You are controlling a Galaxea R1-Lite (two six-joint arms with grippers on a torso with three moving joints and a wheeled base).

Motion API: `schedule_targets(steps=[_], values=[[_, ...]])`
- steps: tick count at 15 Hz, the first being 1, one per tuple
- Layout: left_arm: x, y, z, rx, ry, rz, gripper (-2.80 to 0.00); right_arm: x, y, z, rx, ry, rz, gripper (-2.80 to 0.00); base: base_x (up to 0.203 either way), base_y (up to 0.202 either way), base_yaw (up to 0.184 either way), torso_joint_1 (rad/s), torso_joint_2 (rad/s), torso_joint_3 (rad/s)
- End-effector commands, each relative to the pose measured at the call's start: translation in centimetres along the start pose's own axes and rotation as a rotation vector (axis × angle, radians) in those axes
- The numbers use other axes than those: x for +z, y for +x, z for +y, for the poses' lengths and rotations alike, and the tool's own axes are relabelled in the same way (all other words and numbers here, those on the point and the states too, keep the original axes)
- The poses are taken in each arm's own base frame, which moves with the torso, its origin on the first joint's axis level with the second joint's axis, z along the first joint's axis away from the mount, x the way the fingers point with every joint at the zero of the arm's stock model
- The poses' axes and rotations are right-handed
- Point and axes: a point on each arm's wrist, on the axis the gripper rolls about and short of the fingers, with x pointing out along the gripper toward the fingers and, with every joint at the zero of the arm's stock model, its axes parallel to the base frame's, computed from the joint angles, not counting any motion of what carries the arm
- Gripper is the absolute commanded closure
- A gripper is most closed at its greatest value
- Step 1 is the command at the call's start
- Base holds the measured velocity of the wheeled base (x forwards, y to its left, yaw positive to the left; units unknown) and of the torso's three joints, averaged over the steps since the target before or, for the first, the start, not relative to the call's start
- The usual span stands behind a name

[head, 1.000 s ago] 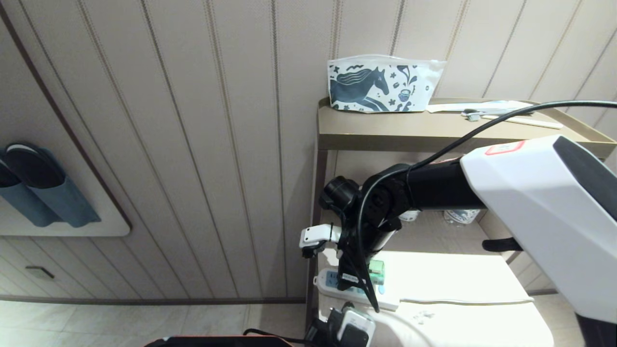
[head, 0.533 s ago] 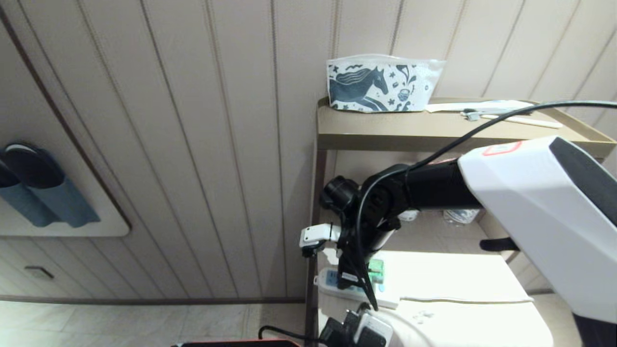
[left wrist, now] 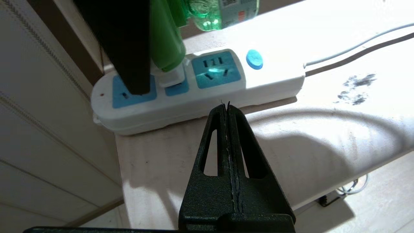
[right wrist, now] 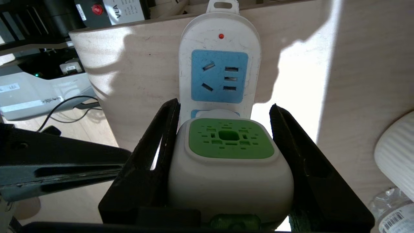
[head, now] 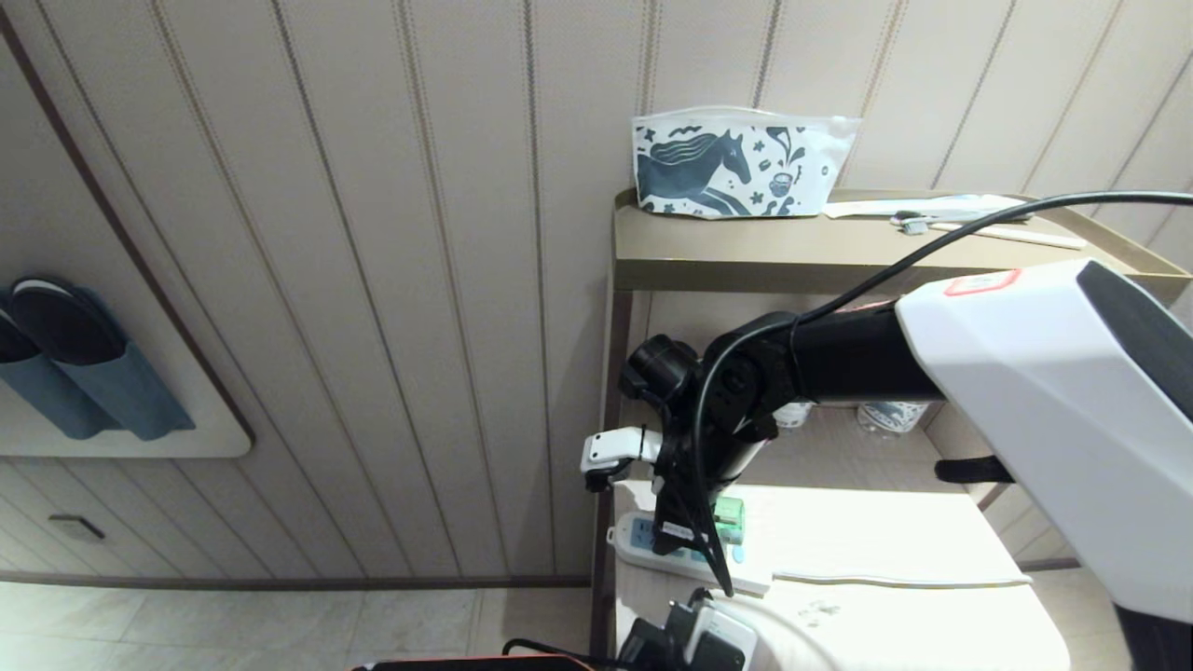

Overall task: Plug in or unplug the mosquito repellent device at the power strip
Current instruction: Hold the socket with your left hand and unplug it with your right hand

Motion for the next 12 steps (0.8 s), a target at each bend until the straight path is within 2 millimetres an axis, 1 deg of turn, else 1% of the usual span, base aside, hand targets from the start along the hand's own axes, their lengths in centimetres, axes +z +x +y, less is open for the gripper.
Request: schedule_targets(steps=[1, 5, 7, 12], values=[[-0.5, 0.2, -0.7, -0.005, -0.021, -0.029, 0.00, -0.1, -0.2, 0.1, 0.002, -0.001, 0.001, 0.00, 0.000, 0.000, 0.000, 0.000, 0.00, 0.000], [-0.4, 0.8, -1.2, -0.003, -0.033, -0.046, 0.00, 0.0, -0.1, 0.3, 0.005, -0.004, 0.002, 0.00, 0.000, 0.000, 0.000, 0.000, 0.00, 0.000], [-0.4, 1.2, -0.9, 0.010, -0.036, -0.046, 0.00, 0.1, 0.0, 0.5, 0.012, -0.009, 0.004, 0.00, 0.000, 0.000, 0.000, 0.000, 0.00, 0.000], [-0.4, 1.3, -0.7, 0.020, -0.039, -0.046, 0.00, 0.5, 0.3, 1.9, 0.039, -0.021, 0.019, 0.00, 0.000, 0.000, 0.000, 0.000, 0.00, 0.000]])
